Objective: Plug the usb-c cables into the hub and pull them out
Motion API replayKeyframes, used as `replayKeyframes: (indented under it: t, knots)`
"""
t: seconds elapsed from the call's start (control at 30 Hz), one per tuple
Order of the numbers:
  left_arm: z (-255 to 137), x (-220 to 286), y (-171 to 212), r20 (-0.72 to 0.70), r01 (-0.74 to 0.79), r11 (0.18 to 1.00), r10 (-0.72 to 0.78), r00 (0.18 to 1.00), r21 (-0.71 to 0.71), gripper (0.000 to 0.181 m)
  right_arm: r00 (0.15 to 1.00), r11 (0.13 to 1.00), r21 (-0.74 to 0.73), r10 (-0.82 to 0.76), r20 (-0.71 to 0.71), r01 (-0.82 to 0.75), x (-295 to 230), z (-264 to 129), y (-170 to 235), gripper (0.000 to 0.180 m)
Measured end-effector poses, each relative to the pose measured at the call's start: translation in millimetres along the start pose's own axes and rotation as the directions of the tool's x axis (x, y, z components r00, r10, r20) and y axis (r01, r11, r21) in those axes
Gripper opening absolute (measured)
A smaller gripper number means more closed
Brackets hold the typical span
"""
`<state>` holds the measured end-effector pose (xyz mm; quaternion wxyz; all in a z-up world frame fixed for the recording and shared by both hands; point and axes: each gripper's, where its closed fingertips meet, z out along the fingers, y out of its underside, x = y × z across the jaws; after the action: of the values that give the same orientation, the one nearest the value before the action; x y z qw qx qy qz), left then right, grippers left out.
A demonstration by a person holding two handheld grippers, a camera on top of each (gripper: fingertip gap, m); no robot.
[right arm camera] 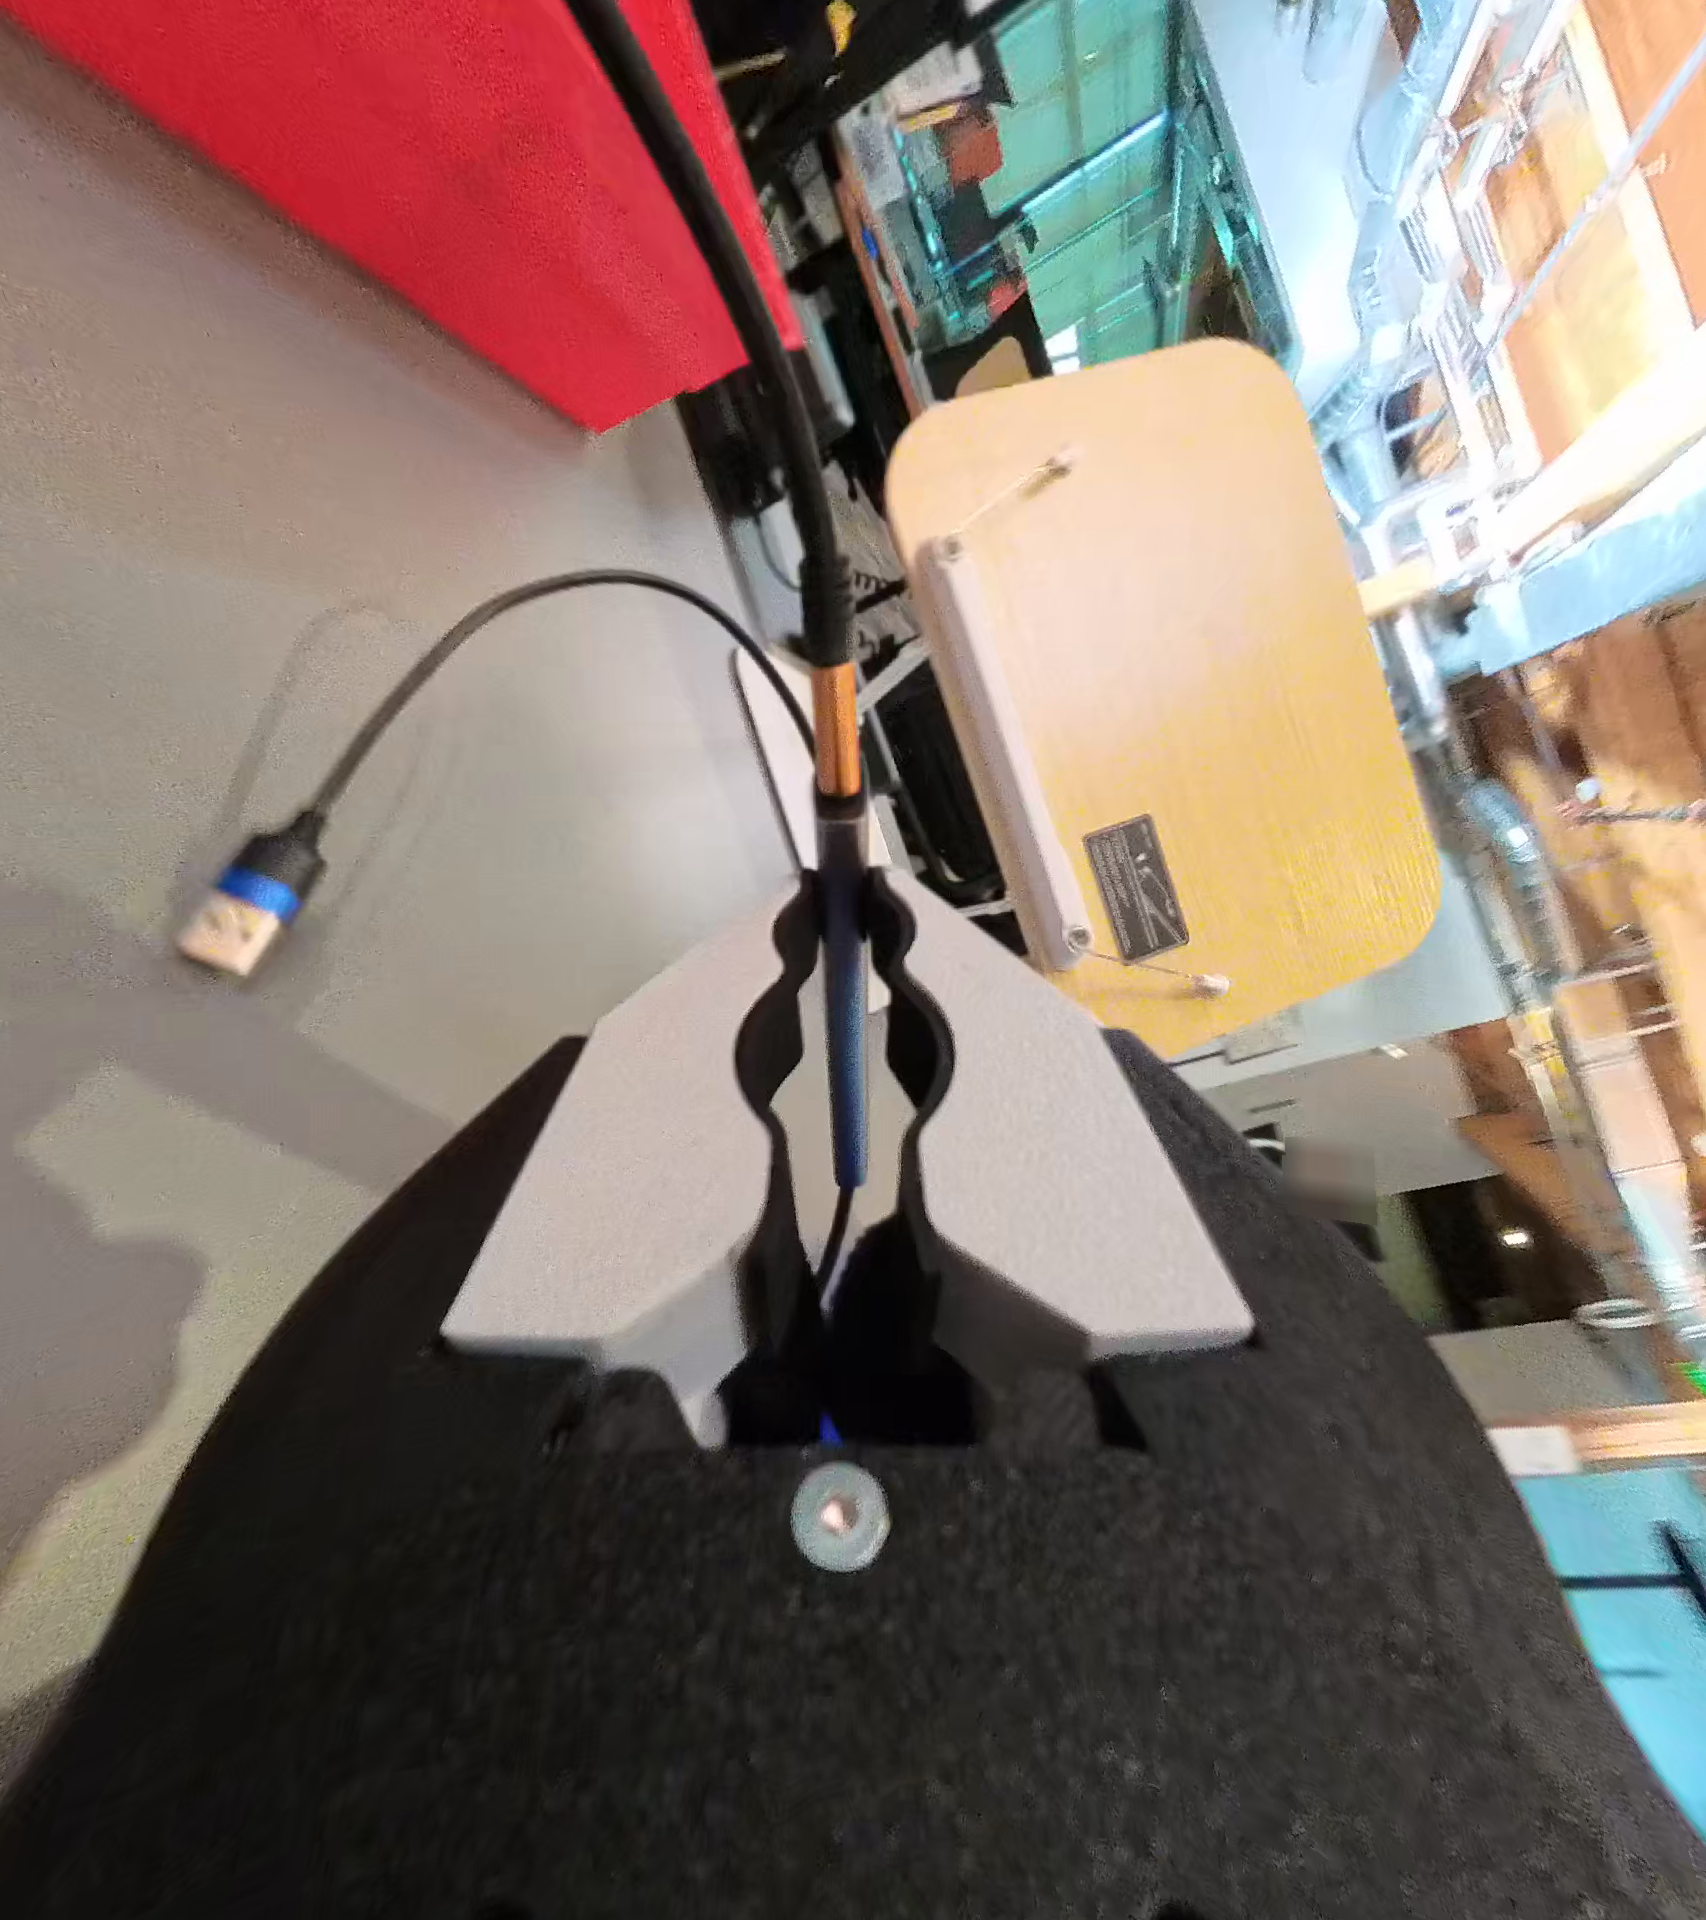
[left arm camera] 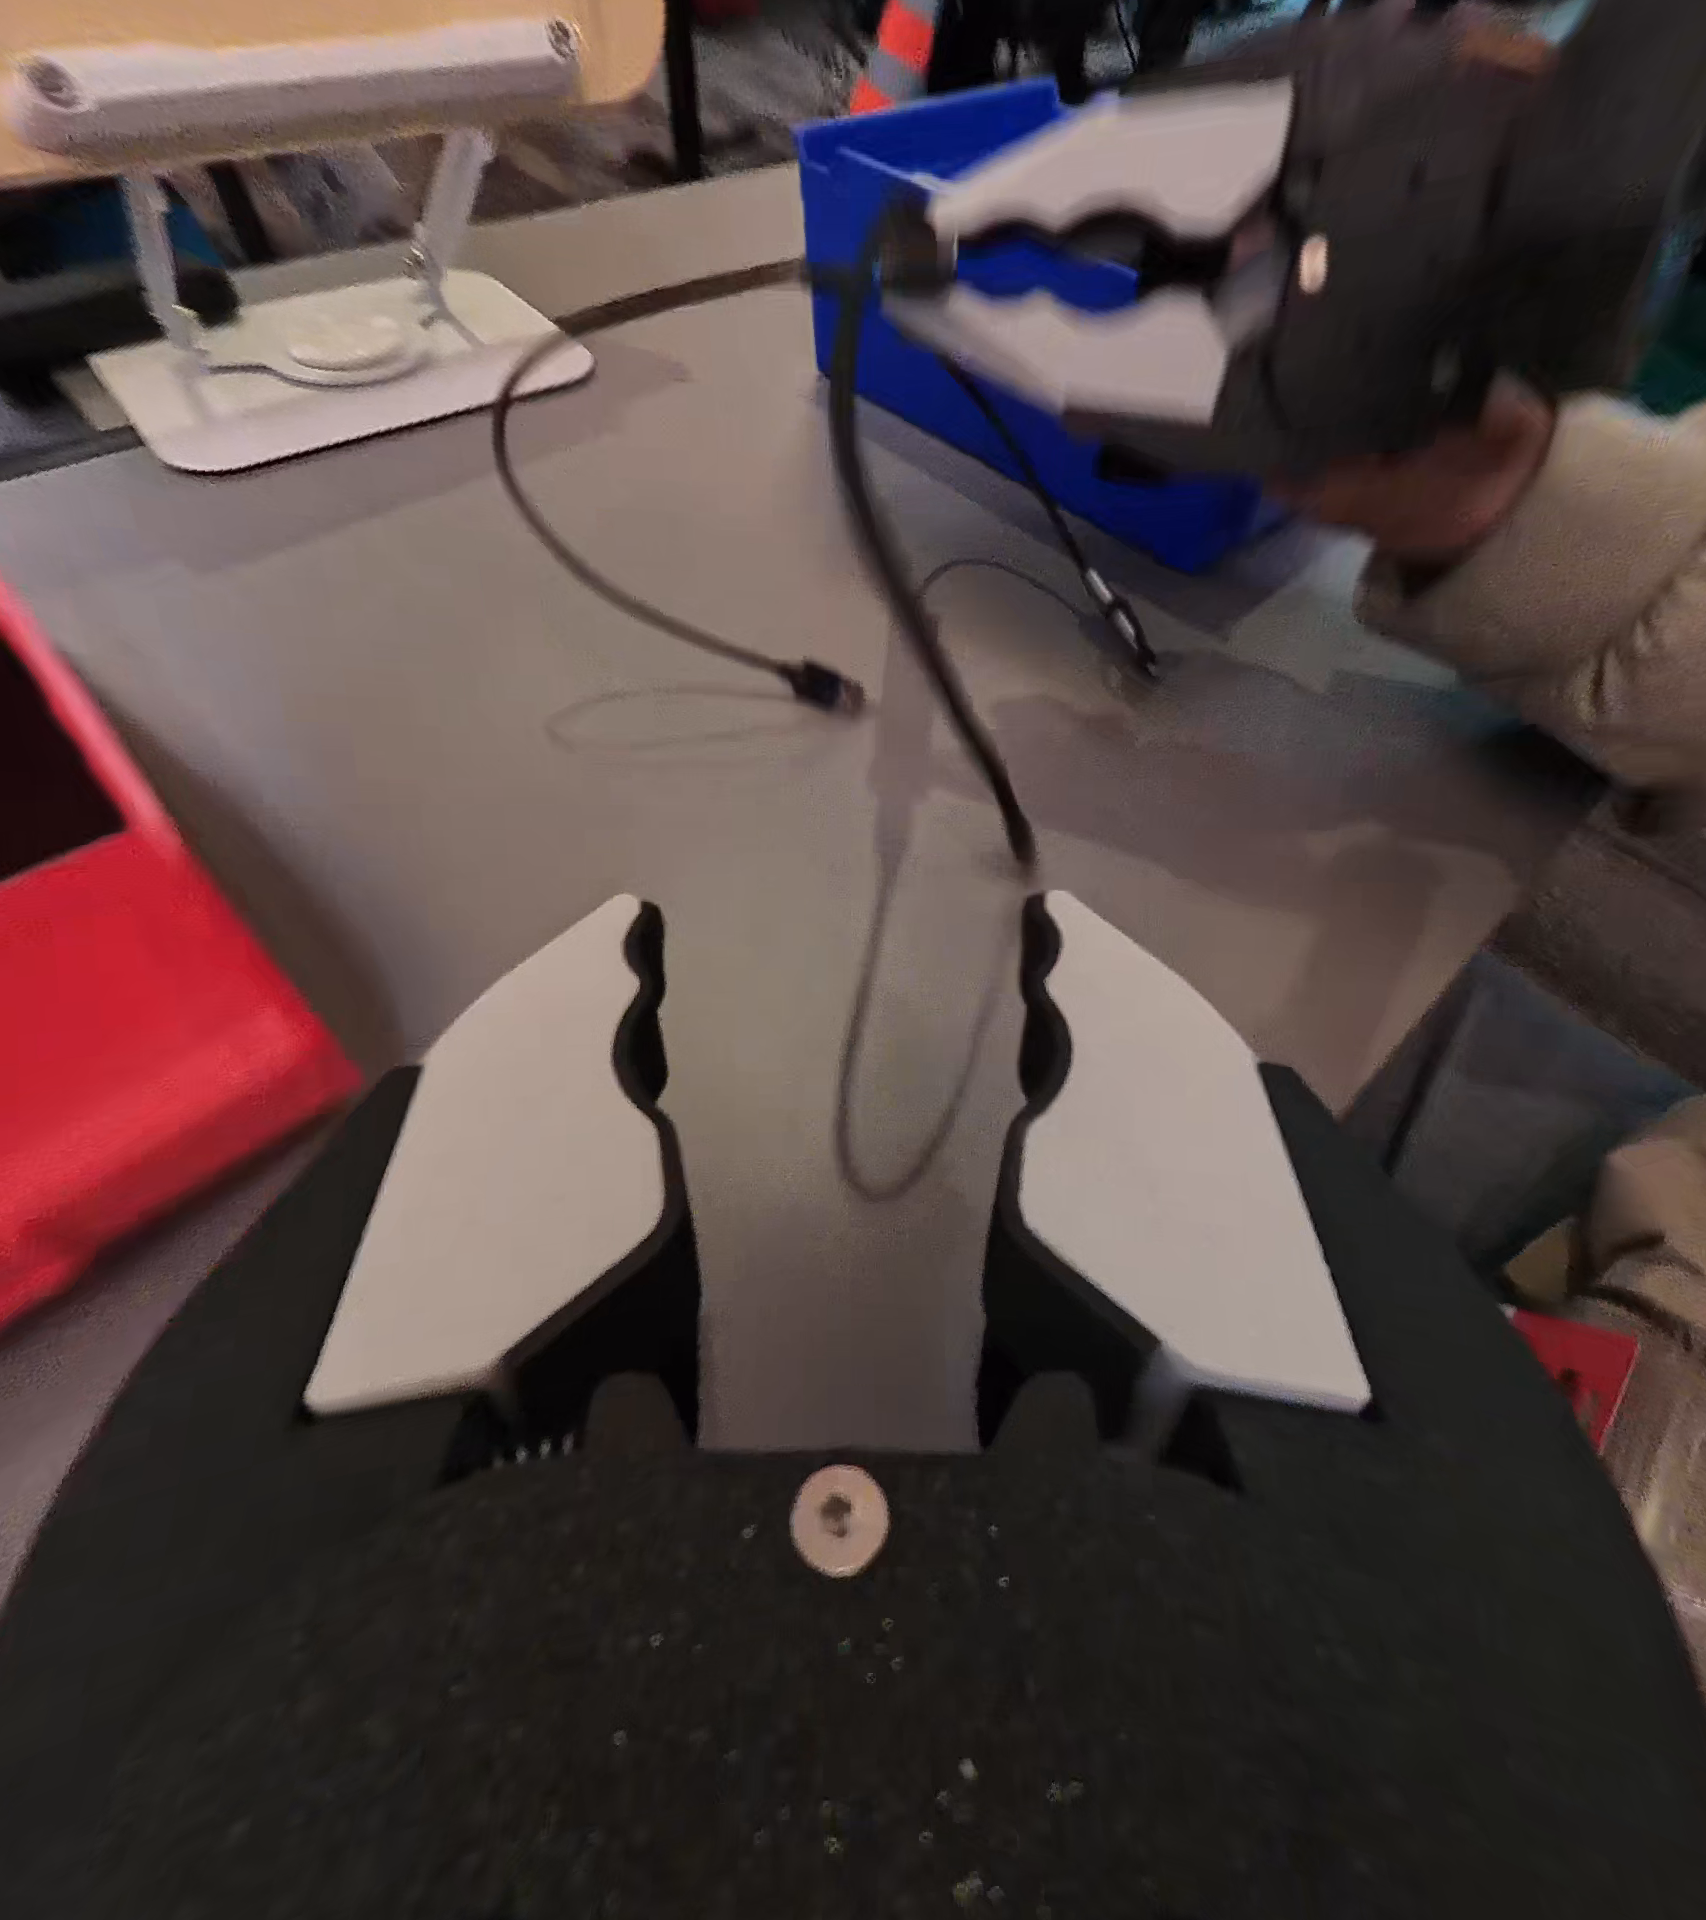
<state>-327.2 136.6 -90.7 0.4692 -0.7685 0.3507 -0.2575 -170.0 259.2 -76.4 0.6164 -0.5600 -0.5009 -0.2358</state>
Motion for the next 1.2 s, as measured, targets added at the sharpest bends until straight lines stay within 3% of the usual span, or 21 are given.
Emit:
replayKeyframes:
  t: [0.03,0.17,0.3,0.5,0.67,0.77,0.83,0.9,0.97,1.2]
  knots:
    - [-12.6,6.2,13.4,0.022,-0.004,0.999,0.004,1.0,0.037,0.071,0.999,0.999,0.008,0.045,-0.002,-0.045,15.2,-1.9,-1.2,0.008]
    - [-34.0,19.2,58.7,0.094,-0.064,0.994,0.056,0.994,0.088,0.074,0.986,0.986,0.018,0.168,0.0,-0.168,88.5,-8.9,-7.5,0.009]
    - [-30.8,22.8,55.9,0.044,-0.04,0.997,0.037,0.998,0.07,0.07,0.95,0.95,-0.006,0.311,0.031,-0.311,173.1,-18.2,0.2,0.009]
    - [-31.3,18.8,65.0,0.024,-0.042,0.999,0.041,0.999,0.017,0.064,0.858,0.843,-0.179,0.513,-0.01,-0.506,285.1,-41.9,85.8,0.008]
    - [-34.3,14.8,61.7,0.02,-0.019,0.999,0.019,1.0,0.03,0.061,0.748,0.723,-0.431,0.647,0.149,-0.54,293.6,-61.4,158.0,0.008]
    - [-32.1,14.7,62.6,0.001,0.014,1.0,-0.014,1.0,0.023,0.06,0.713,0.663,-0.556,0.681,0.17,-0.5,294.5,-63.3,200.6,0.009]
    - [-30.2,14.2,64.2,0.001,0.016,1.0,-0.016,1.0,0.014,0.06,0.713,0.661,-0.498,0.692,0.113,-0.562,317.3,-49.3,210.1,0.009]
    - [-28.4,13.9,66.4,0.006,0.008,1.0,-0.008,1.0,0.001,0.06,0.639,0.634,-0.377,0.758,0.13,-0.675,337.0,-33.7,194.4,0.009]
    - [-27.6,13.6,68.1,0.01,0.0,1.0,0.0,1.0,-0.006,0.06,0.634,0.641,-0.282,0.763,0.129,-0.714,351.0,-20.5,186.7,0.009]
    - [-28.7,5.7,75.9,0.03,0.013,1.0,-0.012,0.999,-0.025,0.059,0.579,0.607,-0.278,0.794,0.183,-0.745,310.9,2.2,202.8,0.009]
